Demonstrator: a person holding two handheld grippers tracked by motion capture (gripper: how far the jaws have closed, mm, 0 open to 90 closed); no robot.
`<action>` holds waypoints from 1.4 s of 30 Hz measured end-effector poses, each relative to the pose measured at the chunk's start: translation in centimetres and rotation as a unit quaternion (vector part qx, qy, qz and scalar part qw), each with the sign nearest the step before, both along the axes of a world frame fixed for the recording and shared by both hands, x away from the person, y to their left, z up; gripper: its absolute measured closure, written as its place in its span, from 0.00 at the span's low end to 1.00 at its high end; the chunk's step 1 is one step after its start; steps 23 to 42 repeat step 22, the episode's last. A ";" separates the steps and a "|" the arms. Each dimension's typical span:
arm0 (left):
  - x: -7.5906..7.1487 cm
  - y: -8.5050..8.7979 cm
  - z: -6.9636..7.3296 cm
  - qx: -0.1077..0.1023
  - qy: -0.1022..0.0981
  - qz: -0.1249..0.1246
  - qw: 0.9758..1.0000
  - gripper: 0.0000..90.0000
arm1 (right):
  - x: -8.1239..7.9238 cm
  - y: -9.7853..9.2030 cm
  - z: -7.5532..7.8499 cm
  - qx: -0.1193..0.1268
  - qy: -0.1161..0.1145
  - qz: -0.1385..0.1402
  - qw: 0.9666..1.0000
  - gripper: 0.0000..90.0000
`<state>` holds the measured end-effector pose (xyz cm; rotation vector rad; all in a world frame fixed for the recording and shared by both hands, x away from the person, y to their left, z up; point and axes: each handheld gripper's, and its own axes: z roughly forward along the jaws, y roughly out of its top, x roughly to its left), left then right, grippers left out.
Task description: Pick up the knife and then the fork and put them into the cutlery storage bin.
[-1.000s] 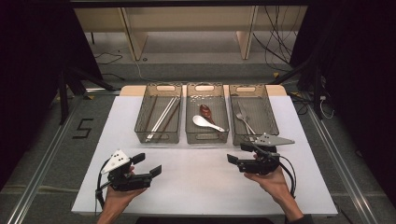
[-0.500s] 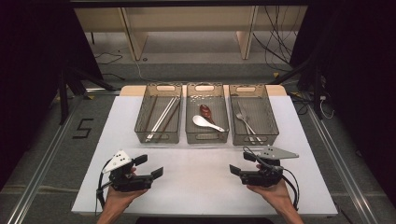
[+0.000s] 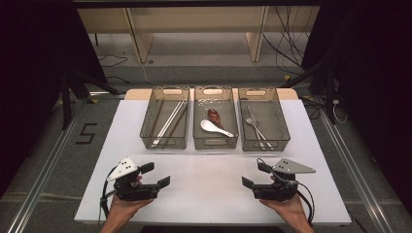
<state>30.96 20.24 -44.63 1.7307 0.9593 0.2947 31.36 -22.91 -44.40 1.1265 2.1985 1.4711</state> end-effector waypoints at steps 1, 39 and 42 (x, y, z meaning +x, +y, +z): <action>0.0 0.0 0.0 0.000 0.000 0.001 1.000 0.16 | -0.1 0.0 0.0 -0.001 -0.002 -0.001 1.000 0.20; 0.1 -0.1 0.0 0.001 0.001 -0.003 1.000 0.16 | -0.3 -0.3 -0.3 -0.004 -0.009 -0.004 1.000 0.20; 0.1 -0.1 0.0 0.001 0.001 -0.003 1.000 0.16 | -0.3 -0.3 -0.3 -0.004 -0.009 -0.004 1.000 0.20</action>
